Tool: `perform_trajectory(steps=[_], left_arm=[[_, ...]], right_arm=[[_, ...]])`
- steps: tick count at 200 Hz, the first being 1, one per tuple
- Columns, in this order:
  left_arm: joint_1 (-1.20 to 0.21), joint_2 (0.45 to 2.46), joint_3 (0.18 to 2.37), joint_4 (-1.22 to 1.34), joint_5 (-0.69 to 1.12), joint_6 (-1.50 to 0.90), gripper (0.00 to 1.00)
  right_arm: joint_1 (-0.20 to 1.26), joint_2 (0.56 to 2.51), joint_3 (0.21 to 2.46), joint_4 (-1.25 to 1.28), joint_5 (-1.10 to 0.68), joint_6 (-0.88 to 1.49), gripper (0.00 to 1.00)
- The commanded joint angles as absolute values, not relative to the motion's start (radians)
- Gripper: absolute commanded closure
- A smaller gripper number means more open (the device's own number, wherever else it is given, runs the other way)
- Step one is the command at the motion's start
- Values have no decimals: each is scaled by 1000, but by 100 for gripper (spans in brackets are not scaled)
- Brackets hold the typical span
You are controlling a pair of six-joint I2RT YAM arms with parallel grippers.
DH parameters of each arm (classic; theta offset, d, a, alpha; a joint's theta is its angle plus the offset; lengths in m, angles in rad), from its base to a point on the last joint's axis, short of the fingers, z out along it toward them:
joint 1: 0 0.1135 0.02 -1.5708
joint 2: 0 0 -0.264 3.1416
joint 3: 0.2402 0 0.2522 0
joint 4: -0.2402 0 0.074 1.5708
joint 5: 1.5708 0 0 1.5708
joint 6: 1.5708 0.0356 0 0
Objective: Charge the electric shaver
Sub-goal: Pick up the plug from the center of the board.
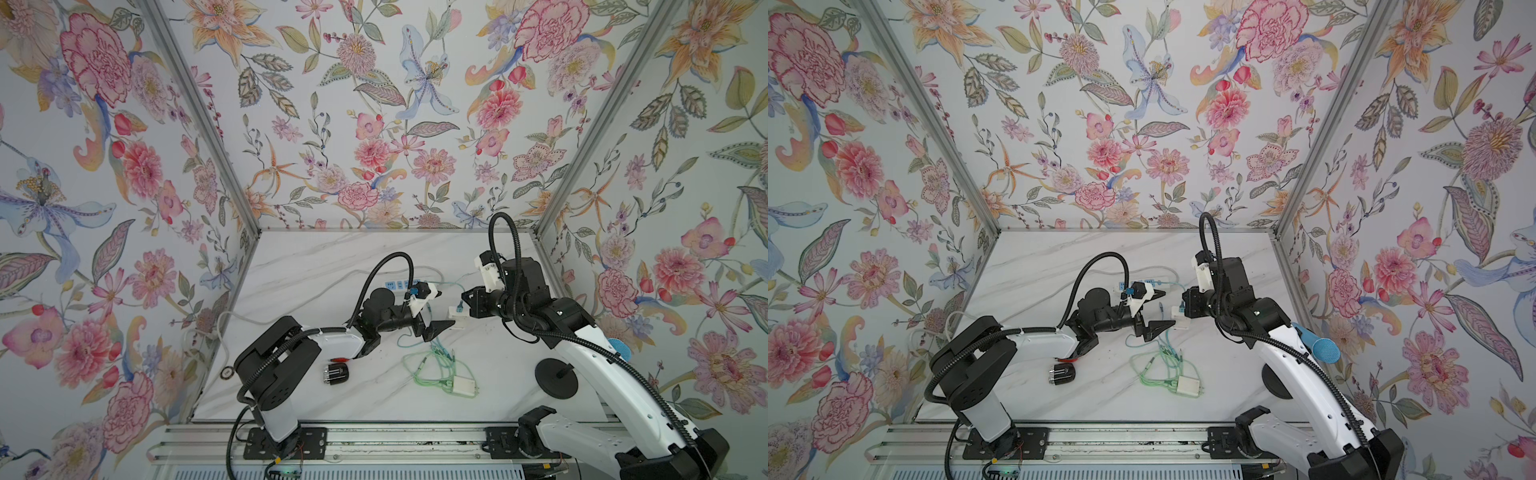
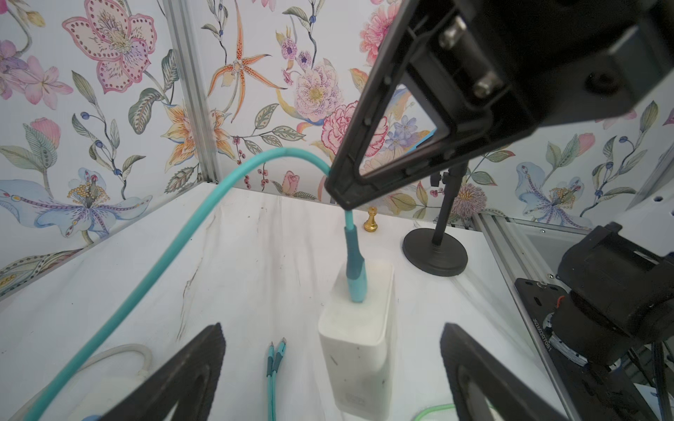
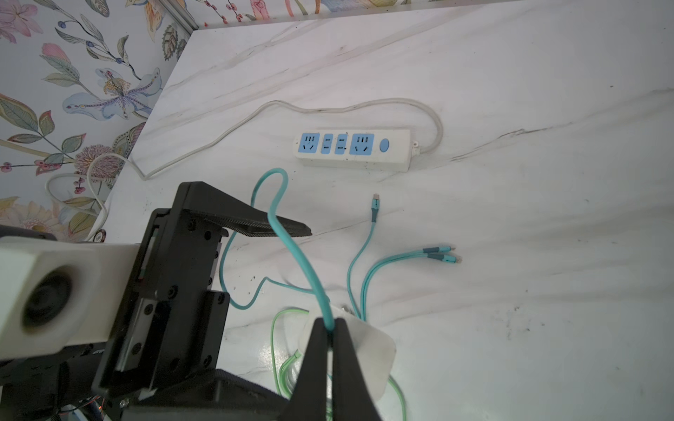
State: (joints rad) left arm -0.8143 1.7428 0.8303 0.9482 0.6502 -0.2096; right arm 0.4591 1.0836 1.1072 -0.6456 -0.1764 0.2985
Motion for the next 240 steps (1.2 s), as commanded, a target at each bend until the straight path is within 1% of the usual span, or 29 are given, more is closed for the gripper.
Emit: perform_trajectory(steps=[1, 45, 72, 85, 98, 113, 139, 160, 179, 189, 197, 210, 218, 229, 240], left_arm=[[-825, 1763, 846, 987, 723, -225, 6], [-824, 1783, 846, 993, 722, -233, 8], [-824, 1801, 866, 1000, 727, -239, 14], [-825, 1810, 875, 1007, 735, -246, 20], [-824, 1820, 882, 1020, 743, -260, 27], [-824, 1829, 886, 1025, 756, -270, 33], [-824, 1824, 879, 1017, 752, -265, 49], [-824, 1817, 882, 995, 755, -257, 58], [-824, 1813, 891, 975, 766, -253, 66], [-823, 1813, 897, 964, 774, -251, 72], [-823, 1813, 902, 953, 780, -247, 81], [-822, 1808, 902, 943, 784, -244, 100], [-822, 1807, 900, 942, 783, -244, 100], [-822, 1801, 896, 939, 793, -245, 100], [-815, 1794, 897, 929, 811, -245, 100]], right_arm=[[468, 1074, 1158, -647, -191, 284, 100], [481, 1080, 1179, -647, -201, 292, 100], [491, 1080, 1178, -648, -202, 293, 100], [496, 1080, 1176, -648, -202, 293, 100], [498, 1080, 1174, -647, -200, 294, 100], [499, 1080, 1172, -648, -193, 294, 100], [500, 1082, 1169, -647, -188, 293, 100], [500, 1085, 1163, -647, -178, 288, 100], [499, 1085, 1154, -647, -168, 283, 90], [496, 1083, 1149, -649, -162, 281, 79], [491, 1080, 1142, -648, -159, 278, 75], [479, 1073, 1133, -649, -162, 269, 67], [468, 1066, 1127, -650, -166, 266, 63], [448, 1056, 1122, -654, -181, 250, 54], [423, 1039, 1115, -663, -205, 213, 47]])
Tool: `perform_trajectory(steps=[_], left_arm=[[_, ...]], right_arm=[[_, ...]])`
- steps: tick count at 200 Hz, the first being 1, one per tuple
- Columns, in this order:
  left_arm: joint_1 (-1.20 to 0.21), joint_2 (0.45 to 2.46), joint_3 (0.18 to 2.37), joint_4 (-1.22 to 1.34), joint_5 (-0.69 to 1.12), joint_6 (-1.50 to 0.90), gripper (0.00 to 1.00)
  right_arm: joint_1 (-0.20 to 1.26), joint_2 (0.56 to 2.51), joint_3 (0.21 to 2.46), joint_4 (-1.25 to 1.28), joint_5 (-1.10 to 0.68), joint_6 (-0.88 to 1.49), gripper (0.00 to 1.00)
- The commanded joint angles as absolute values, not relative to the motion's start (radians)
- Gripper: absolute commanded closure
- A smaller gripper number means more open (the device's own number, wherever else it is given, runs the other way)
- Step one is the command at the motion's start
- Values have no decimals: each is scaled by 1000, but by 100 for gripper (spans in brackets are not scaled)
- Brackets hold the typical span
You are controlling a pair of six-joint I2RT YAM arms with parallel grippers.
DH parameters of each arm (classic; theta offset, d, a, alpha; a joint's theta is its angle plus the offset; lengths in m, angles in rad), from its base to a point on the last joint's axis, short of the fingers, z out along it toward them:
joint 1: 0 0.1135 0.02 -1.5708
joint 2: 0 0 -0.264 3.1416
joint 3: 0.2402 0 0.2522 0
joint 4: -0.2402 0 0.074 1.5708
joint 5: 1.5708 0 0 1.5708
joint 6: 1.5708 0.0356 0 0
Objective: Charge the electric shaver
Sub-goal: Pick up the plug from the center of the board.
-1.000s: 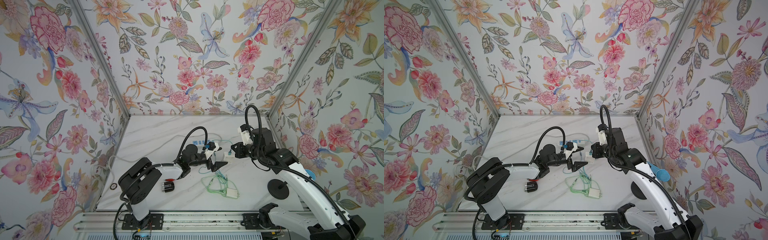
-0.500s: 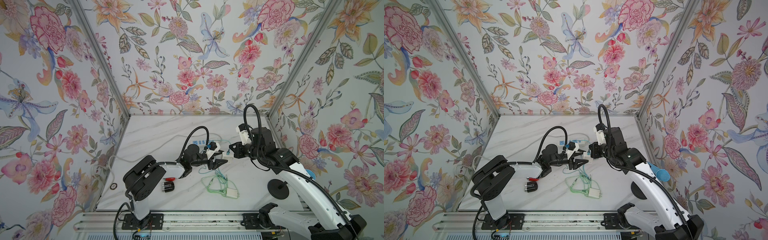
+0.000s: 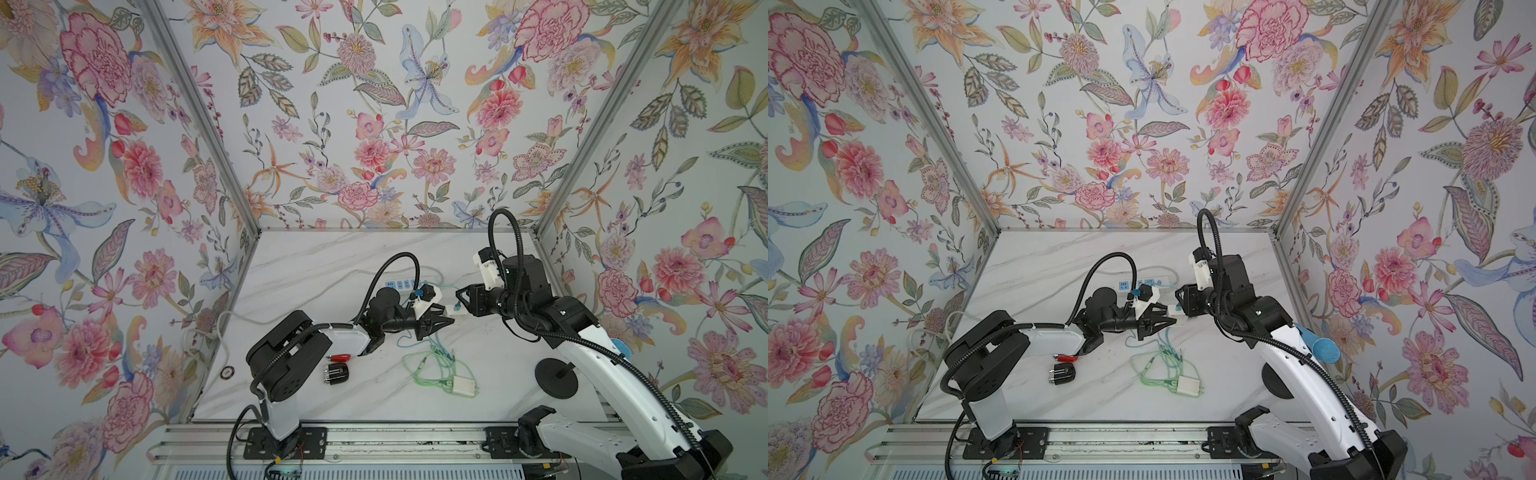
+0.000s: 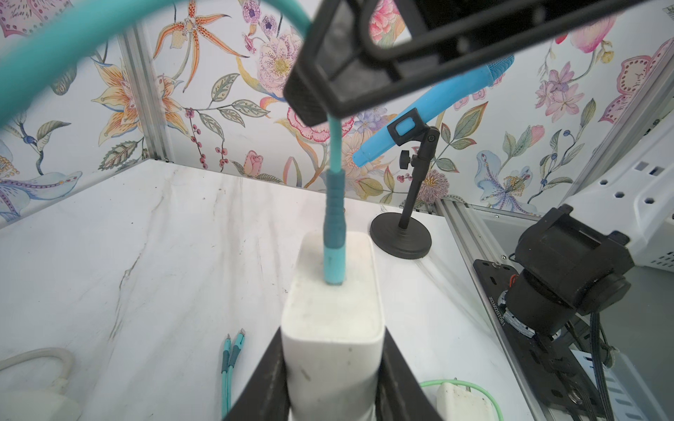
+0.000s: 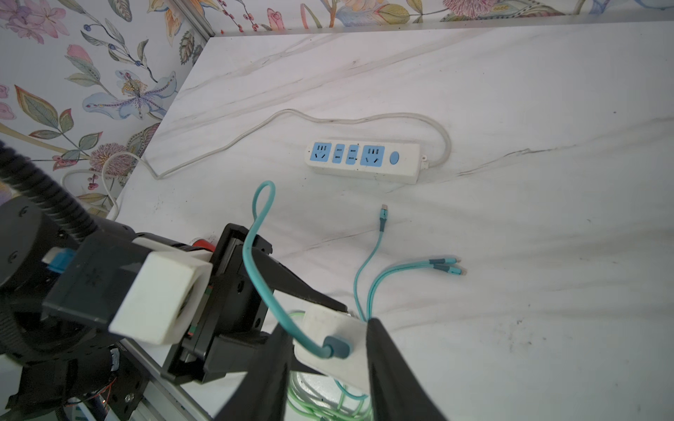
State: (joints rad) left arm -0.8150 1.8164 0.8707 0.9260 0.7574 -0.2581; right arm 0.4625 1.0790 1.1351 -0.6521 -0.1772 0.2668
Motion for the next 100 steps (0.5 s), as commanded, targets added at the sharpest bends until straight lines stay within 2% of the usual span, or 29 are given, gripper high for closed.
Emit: perform_trajectory(steps=[1, 19, 43, 66, 100], left_arm=[[-814, 1793, 897, 928, 814, -245, 100], [-789, 1771, 902, 876, 855, -230, 100], [-734, 1735, 910, 795, 925, -211, 100], [-697, 1702, 922, 692, 972, -171, 100], [-667, 1651, 948, 577, 1043, -142, 100]], right_arm=[[420, 1037, 1114, -664, -207, 212, 46], [373, 992, 1082, -663, -279, 152, 38], [366, 924, 995, -636, -371, 74, 34], [373, 855, 883, -572, -467, 35, 33], [402, 818, 812, -501, -465, 5, 33]])
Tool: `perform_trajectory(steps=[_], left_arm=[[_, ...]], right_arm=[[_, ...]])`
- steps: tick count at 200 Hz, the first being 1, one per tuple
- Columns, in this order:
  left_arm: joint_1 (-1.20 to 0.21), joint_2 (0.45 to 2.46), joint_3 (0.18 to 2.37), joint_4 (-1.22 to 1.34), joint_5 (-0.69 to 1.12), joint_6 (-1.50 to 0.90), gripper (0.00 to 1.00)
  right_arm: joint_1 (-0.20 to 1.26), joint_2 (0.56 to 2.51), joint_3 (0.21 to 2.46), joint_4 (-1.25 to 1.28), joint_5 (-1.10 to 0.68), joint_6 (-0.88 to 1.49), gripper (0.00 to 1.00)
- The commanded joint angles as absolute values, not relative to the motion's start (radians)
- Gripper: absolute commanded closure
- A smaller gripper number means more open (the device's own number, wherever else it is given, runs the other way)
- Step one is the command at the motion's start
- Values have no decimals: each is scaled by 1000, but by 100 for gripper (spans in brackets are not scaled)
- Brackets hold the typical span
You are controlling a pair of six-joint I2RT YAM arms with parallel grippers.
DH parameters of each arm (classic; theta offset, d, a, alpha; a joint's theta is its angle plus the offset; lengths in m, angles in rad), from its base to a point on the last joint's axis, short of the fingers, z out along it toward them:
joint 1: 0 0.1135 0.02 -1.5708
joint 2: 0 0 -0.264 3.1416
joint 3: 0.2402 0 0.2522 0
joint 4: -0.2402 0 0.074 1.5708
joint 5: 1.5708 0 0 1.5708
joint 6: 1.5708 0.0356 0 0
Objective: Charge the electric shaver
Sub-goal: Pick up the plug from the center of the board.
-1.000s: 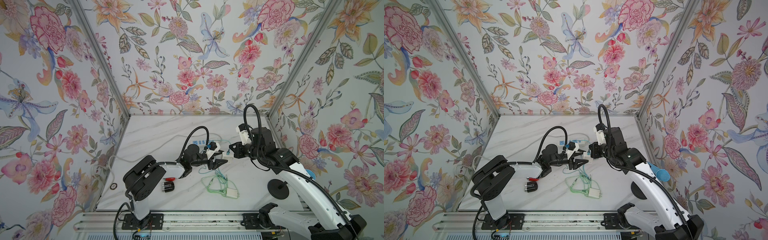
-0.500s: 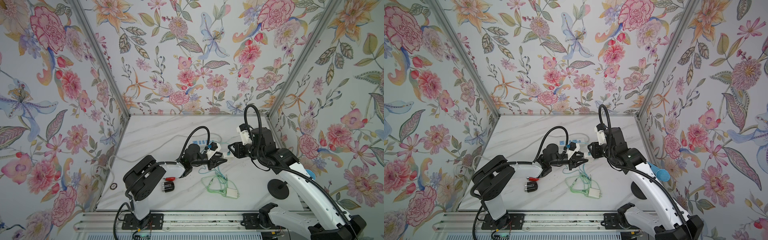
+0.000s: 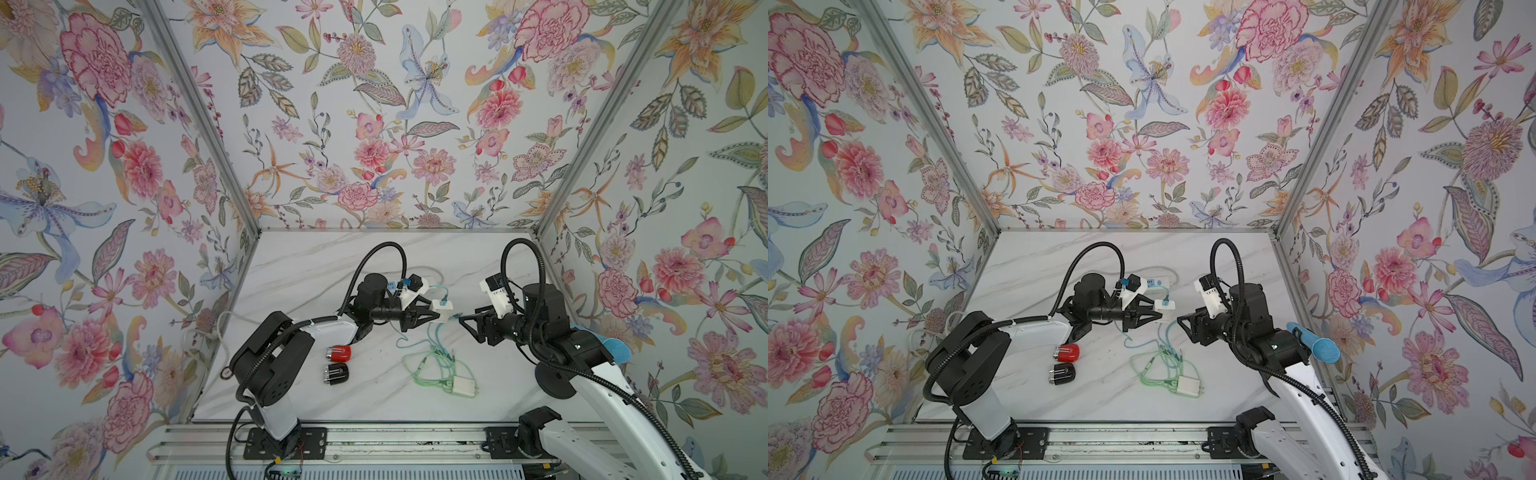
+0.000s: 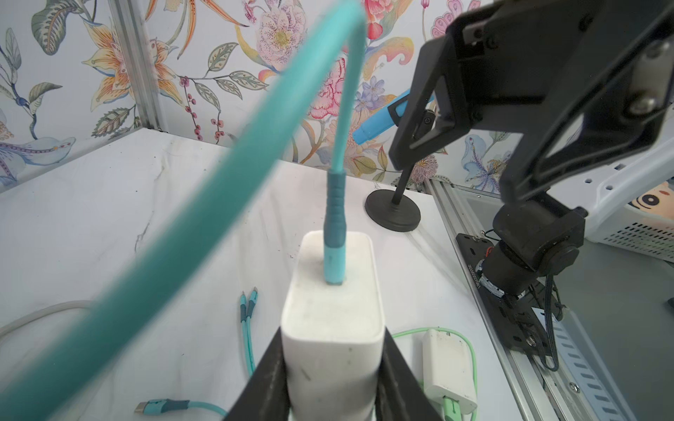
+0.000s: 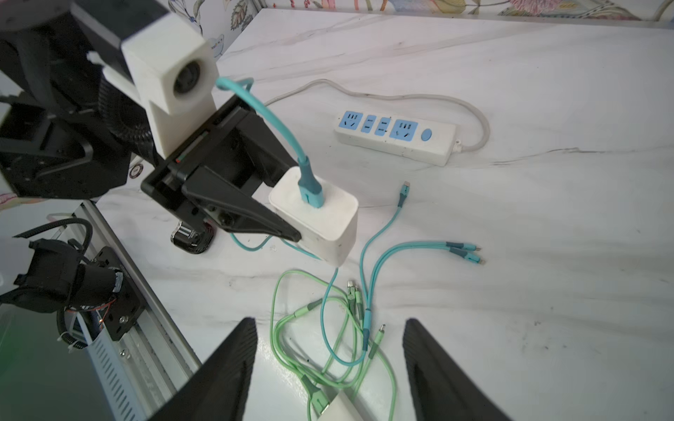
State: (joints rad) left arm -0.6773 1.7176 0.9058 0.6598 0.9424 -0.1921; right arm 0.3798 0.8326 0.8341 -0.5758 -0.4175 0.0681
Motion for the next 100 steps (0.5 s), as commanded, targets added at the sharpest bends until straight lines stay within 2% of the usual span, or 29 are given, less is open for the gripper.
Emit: perform_trajectory(steps=[1, 65, 100], left_arm=[[-666, 1649, 949, 574, 1045, -141, 100], [-664, 1576, 955, 398, 1098, -70, 100], [-665, 1530, 952, 362, 1100, -51, 100]], right_arm=[[403, 820, 812, -499, -462, 4, 33], [424, 832, 756, -298, -525, 1, 35], [484, 864, 739, -244, -534, 27, 38]])
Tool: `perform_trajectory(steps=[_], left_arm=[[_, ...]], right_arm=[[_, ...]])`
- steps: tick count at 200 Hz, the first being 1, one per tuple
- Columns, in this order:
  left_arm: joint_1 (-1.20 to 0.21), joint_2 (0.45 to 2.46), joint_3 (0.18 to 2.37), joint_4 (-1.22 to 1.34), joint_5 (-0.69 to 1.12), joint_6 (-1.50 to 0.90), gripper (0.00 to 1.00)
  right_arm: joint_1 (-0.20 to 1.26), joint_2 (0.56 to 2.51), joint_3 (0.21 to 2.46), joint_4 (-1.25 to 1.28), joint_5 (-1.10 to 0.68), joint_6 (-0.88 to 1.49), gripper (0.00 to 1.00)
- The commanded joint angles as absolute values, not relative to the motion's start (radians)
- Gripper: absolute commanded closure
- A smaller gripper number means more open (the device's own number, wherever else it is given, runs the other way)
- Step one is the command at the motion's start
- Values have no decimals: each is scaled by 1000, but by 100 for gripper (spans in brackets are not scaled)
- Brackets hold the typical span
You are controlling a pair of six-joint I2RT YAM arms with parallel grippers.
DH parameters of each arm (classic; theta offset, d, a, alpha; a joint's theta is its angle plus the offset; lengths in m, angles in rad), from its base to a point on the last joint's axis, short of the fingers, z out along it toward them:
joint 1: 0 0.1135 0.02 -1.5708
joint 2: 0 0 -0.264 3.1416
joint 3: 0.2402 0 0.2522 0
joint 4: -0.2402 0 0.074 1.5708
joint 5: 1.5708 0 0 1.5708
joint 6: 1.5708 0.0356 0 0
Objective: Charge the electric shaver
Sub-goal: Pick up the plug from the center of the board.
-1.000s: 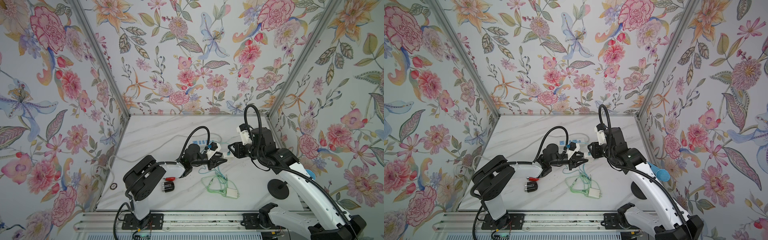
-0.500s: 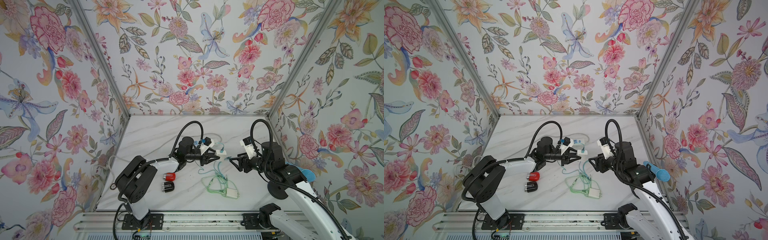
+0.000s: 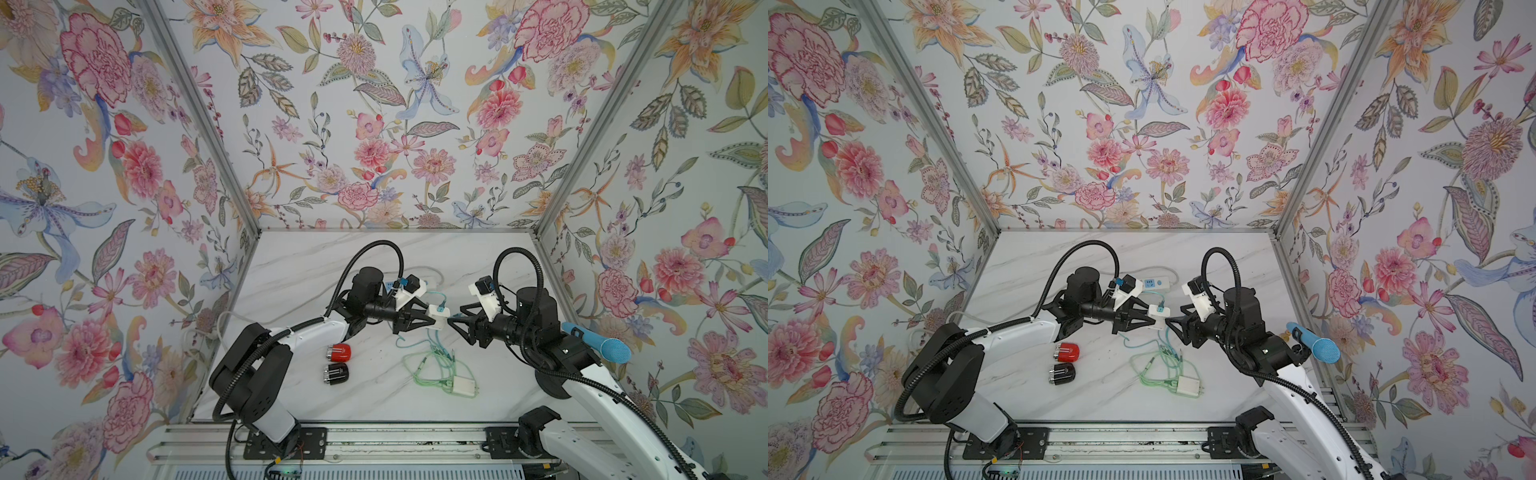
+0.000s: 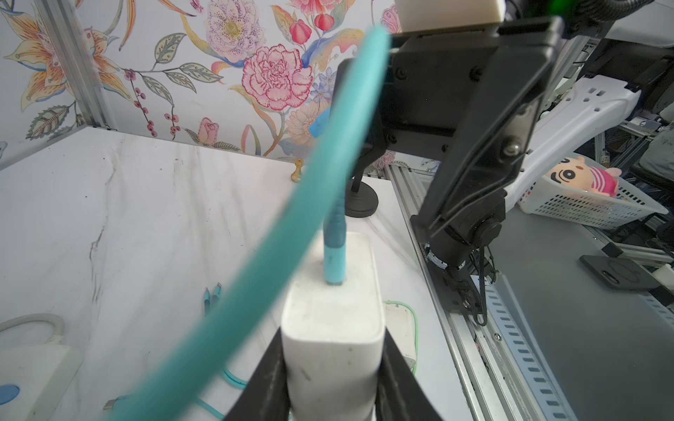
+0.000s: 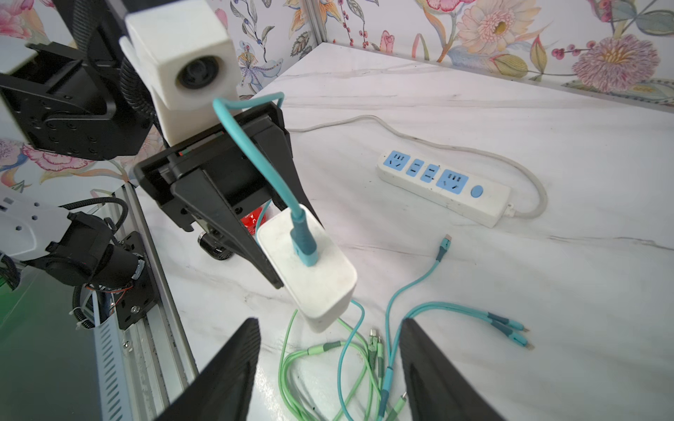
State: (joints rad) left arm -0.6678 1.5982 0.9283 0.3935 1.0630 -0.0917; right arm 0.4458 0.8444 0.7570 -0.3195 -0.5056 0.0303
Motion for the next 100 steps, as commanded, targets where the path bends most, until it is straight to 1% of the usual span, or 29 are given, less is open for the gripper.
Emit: perform_trajectory(steps=[1, 22, 55, 100], left_arm=[[-665, 1528, 953, 361, 1100, -50, 100], [-661, 1525, 960, 357, 1107, -53, 100], [-660, 1529, 965, 342, 1123, -57, 100], [-660, 1525, 960, 321, 1131, -52, 100]], right_arm=[[486, 864, 738, -242, -534, 27, 38], [517, 872, 723, -228, -506, 28, 39], [520, 860, 700, -220, -478, 25, 39], [521, 873, 705, -187, -506, 20, 41]])
